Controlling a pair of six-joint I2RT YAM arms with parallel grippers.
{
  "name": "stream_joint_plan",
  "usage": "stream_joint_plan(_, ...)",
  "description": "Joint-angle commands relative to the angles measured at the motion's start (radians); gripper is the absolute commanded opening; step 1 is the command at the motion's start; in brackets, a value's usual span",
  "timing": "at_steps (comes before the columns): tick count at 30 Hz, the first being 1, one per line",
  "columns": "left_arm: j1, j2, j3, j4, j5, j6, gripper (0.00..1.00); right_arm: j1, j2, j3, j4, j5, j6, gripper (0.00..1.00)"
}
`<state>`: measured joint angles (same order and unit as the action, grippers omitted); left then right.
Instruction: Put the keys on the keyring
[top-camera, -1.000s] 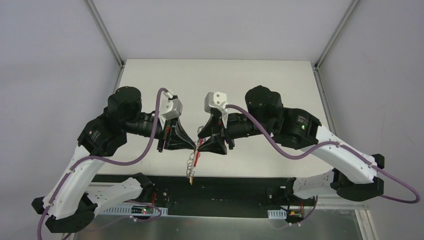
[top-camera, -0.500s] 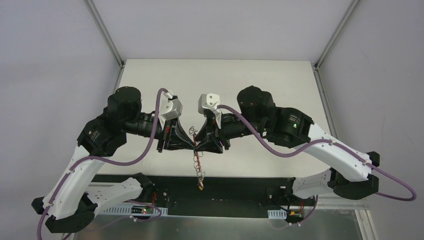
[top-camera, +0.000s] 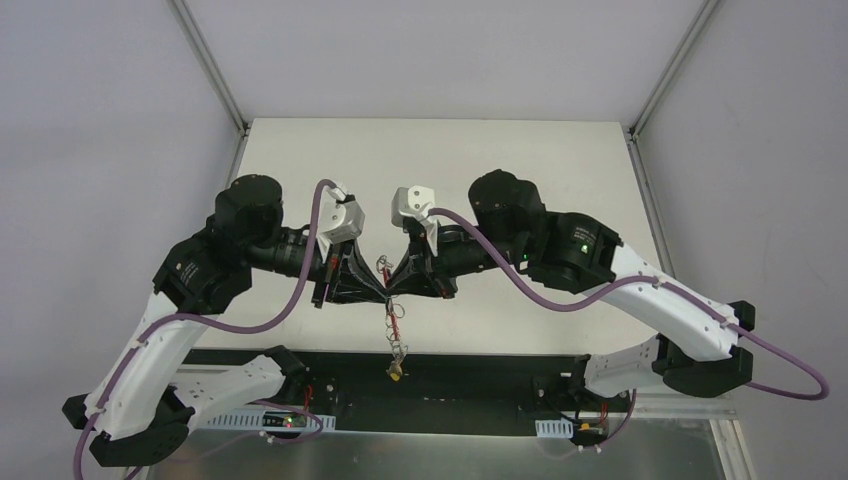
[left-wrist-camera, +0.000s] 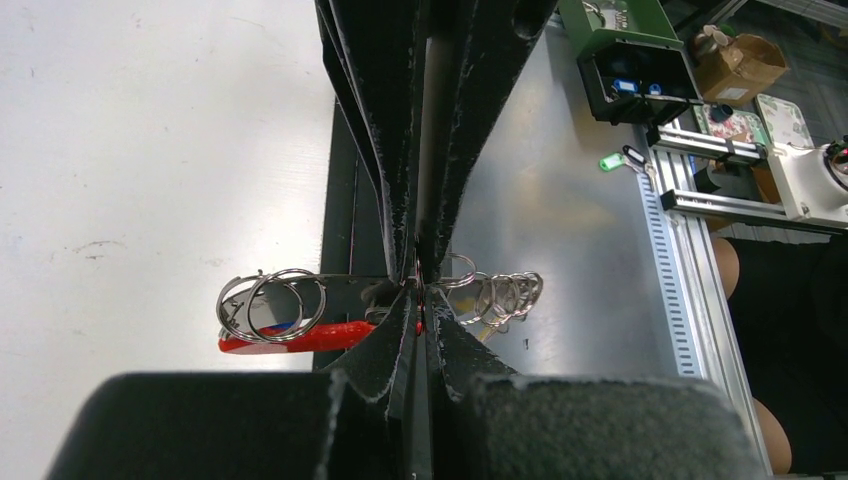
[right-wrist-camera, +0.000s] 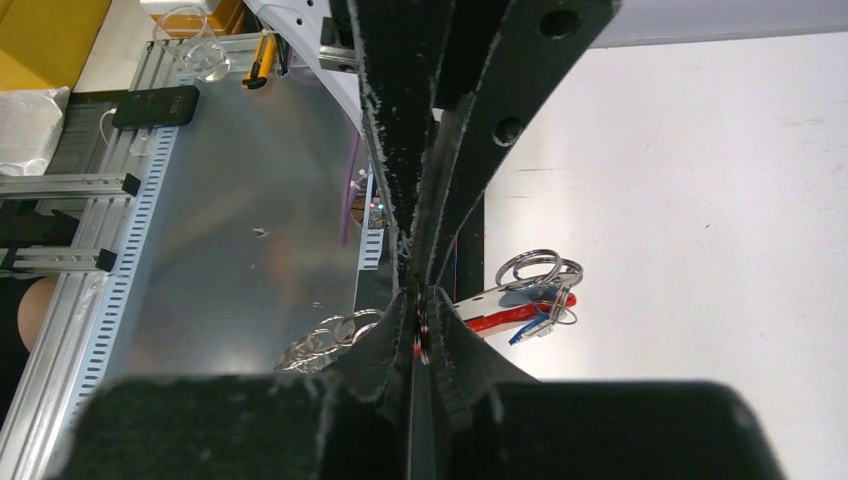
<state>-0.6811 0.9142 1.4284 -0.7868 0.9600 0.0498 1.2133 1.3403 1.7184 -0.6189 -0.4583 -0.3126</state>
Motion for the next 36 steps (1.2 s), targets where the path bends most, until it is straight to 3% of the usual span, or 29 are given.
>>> stream_joint_plan(1, -0.004, -0.016, 0.043, 0.035, -0.022, 0.026, 0.0, 0.005, 0.011, 0.051, -0.025, -0.058, -0.014, 0.0)
stream_joint_plan(6, -0.003, -0.022, 0.054, 0.035, -0.046, 0.032, 0.0, 0.006, 0.016, 0.048, -0.034, -0.074, -0.018, 0.0)
stream_joint_plan(9, -0.004, -0.042, 0.049, 0.052, -0.057, 0.04, 0.0, 0.008, -0.016, -0.003, 0.051, -0.051, 0.01, 0.0)
stream_joint_plan(13, -0.004, -0.094, 0.006, 0.134, -0.042, 0.037, 0.23, 0.009, -0.079, -0.074, 0.157, -0.023, 0.047, 0.0)
stream_joint_plan(16, -0.003, -0.141, -0.04, 0.229, -0.046, 0.026, 0.34, 0.009, -0.108, -0.108, 0.204, -0.009, 0.068, 0.0)
stream_joint_plan(20, -0.003, -0.187, -0.098, 0.331, -0.042, 0.007, 0.41, 0.009, -0.141, -0.147, 0.272, 0.003, 0.104, 0.0)
stream_joint_plan(36, -0.004, -0.22, -0.203, 0.53, -0.028, -0.034, 0.45, 0.01, -0.215, -0.22, 0.435, 0.047, 0.197, 0.0)
